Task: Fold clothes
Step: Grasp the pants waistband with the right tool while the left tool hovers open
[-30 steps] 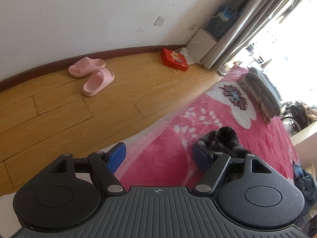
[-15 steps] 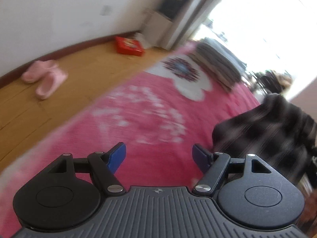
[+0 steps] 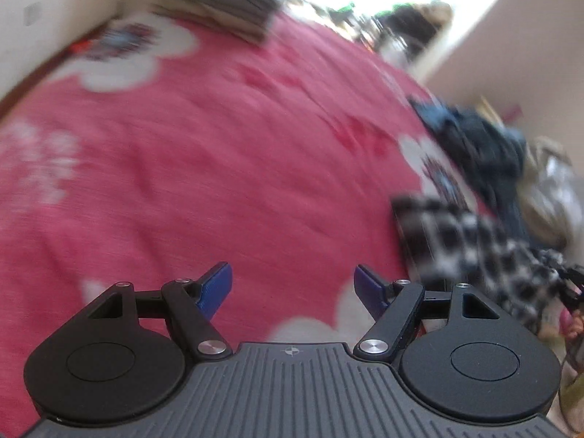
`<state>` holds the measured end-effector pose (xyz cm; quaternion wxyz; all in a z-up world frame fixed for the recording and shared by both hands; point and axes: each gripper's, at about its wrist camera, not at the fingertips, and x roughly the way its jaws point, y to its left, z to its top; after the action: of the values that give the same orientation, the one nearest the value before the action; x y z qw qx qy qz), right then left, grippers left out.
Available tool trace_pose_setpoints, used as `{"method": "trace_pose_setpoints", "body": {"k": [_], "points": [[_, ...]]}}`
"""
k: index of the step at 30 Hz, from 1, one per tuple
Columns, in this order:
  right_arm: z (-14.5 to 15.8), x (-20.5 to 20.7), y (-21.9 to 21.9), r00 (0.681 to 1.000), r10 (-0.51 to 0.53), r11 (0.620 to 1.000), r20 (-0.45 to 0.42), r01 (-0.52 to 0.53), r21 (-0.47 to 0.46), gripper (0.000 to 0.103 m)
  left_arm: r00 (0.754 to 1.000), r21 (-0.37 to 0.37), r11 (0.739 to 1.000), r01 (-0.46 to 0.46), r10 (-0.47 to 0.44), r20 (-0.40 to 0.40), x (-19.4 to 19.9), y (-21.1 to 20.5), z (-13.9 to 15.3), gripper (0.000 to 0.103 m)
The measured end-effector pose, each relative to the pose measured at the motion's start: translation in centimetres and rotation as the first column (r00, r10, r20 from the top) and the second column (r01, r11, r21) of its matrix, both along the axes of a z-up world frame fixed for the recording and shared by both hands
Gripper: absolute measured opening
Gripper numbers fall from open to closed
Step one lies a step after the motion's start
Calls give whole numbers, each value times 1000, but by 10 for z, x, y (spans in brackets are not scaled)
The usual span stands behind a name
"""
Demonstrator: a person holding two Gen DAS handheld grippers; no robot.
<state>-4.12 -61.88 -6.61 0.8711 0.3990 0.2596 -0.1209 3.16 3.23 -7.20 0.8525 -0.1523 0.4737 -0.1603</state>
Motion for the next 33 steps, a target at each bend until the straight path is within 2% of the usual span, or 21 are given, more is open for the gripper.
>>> {"method": "trace_pose_setpoints", "body": {"k": [3, 5, 6, 7, 8, 10, 12, 13, 15, 20, 22, 24, 25, 26, 27, 29, 31, 32, 33], "points": [[1, -14, -17, 999, -14, 999, 51, 12, 39, 16, 996, 21, 996, 83, -83, -12, 3, -38, -5, 74], [13, -13, -21, 995, -11, 1000, 97, 10, 16, 16, 992, 18, 992, 122, -122, -13, 5, -56, -7, 74], [14, -12, -23, 995, -20, 1000, 93, 19, 4, 16, 991, 15, 991, 136, -136, -13, 5, -63, -7, 74], [9, -9, -26, 997, -38, 999, 64, 39, 0, 16, 989, 11, 989, 148, -148, -14, 5, -70, -8, 74], [-3, -3, -30, 998, -60, 998, -1, 60, 16, 17, 987, 8, 987, 160, -160, -17, 5, -76, -9, 74], [-31, 5, -36, 982, -89, 992, -164, 103, 79, 29, 984, 9, 984, 178, -178, -23, 5, -84, -13, 74], [-42, 0, -40, 967, -99, 977, -233, 139, 161, 31, 981, 11, 981, 194, -193, -28, 6, -90, -16, 74], [-40, -2, -40, 966, -105, 974, -237, 148, 170, 41, 980, 11, 980, 199, -198, -31, 7, -92, -17, 74], [-25, -8, -36, 967, -132, 978, -217, 163, 129, 63, 979, 11, 979, 202, -201, -32, 8, -91, -18, 74], [18, -27, -8, 954, -244, 970, -175, 240, -44, 66, 984, -7, 984, 179, -179, -21, 17, -83, -17, 74], [43, -28, 19, 979, -176, 973, -107, 157, -168, 66, 985, -25, 986, 168, -168, -26, 26, -80, -18, 74], [62, -19, 70, 998, 1, 946, -68, -23, -322, 66, 988, -59, 987, 149, -152, -41, 37, -76, -21, 74], [69, -16, 100, 992, 110, 910, -65, -127, -395, 66, 988, -77, 987, 139, -143, -48, 43, -75, -22, 74], [72, -16, 134, 968, 240, 852, -78, -248, -461, 67, 989, -96, 987, 132, -138, -56, 48, -73, -24, 74], [71, -18, 171, 924, 368, 775, -106, -368, -514, 69, 988, -119, 984, 129, -138, -65, 53, -72, -26, 74], [63, -25, 240, 795, 578, 580, -184, -559, -593, 70, 984, -173, 976, 129, -147, -98, 64, -75, -33, 74], [46, -42, 299, 675, 687, 368, -269, -642, -673, 71, 978, -215, 967, 140, -169, -125, 74, -82, -40, 74], [37, -51, 323, 630, 711, 271, -313, -656, -705, 71, 974, -223, 963, 154, -185, -128, 78, -87, -42, 74], [27, -57, 341, 602, 719, 197, -347, -656, -729, 71, 971, -220, 960, 174, -204, -122, 81, -94, -43, 73]]}}
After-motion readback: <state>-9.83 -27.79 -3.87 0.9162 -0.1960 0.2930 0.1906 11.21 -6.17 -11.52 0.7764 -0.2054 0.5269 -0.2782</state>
